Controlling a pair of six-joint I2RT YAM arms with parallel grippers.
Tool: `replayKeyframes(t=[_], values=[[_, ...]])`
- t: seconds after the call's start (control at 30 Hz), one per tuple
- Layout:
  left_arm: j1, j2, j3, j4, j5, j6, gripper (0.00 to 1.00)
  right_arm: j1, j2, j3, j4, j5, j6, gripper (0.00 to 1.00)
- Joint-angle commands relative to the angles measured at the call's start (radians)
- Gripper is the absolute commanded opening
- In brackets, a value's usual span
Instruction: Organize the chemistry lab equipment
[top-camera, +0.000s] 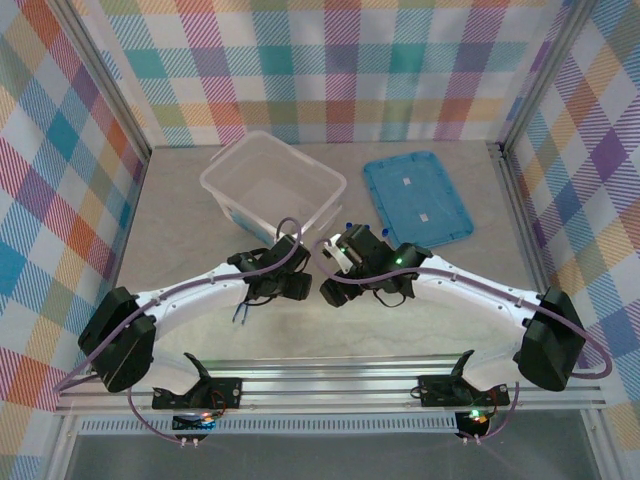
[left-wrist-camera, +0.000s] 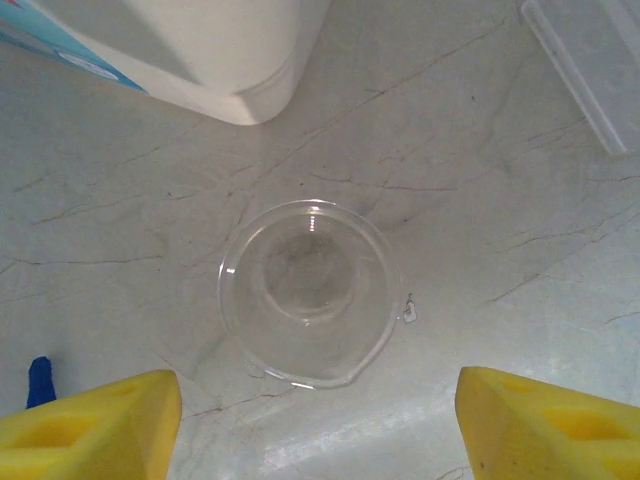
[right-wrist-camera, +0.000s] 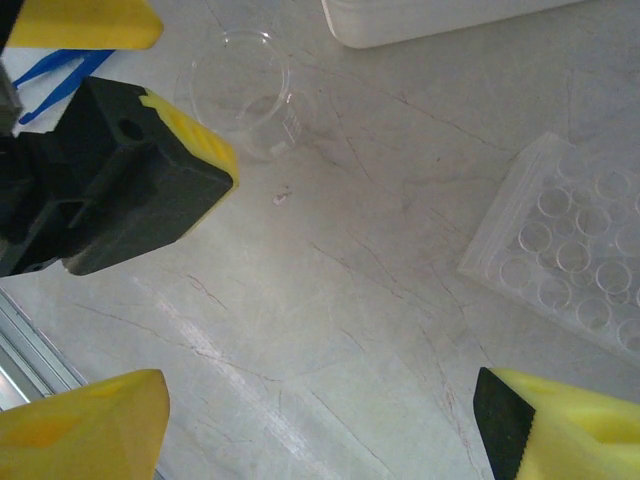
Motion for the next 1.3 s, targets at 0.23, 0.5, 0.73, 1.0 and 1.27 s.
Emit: replayKeyframes(t=[0.23,0.5,0.73,1.0,1.27], values=[[0.004,0.048,-0.001,0.070,-0.009,-0.022,0.72,0.005,-0.042,-0.021,0.001,0.004,-0.003,0.81],[0.004,0.075,-0.017,0.111,-0.010,-0.024,0.68,0.005,-0.040,-0.018,0.005,0.005,0.009,0.81],[0.008,0.087,-0.026,0.131,-0.037,-0.024,0.66,0.004,-0.044,-0.021,0.004,0.000,0.013,0.81],[0.017,0.095,-0.031,0.154,-0.052,-0.019,0.66,0.004,-0.044,-0.022,0.007,-0.006,0.018,0.81],[0.026,0.108,-0.027,0.166,-0.052,-0.014,0.63,0.005,-0.045,-0.021,0.008,-0.006,0.020,0.81]])
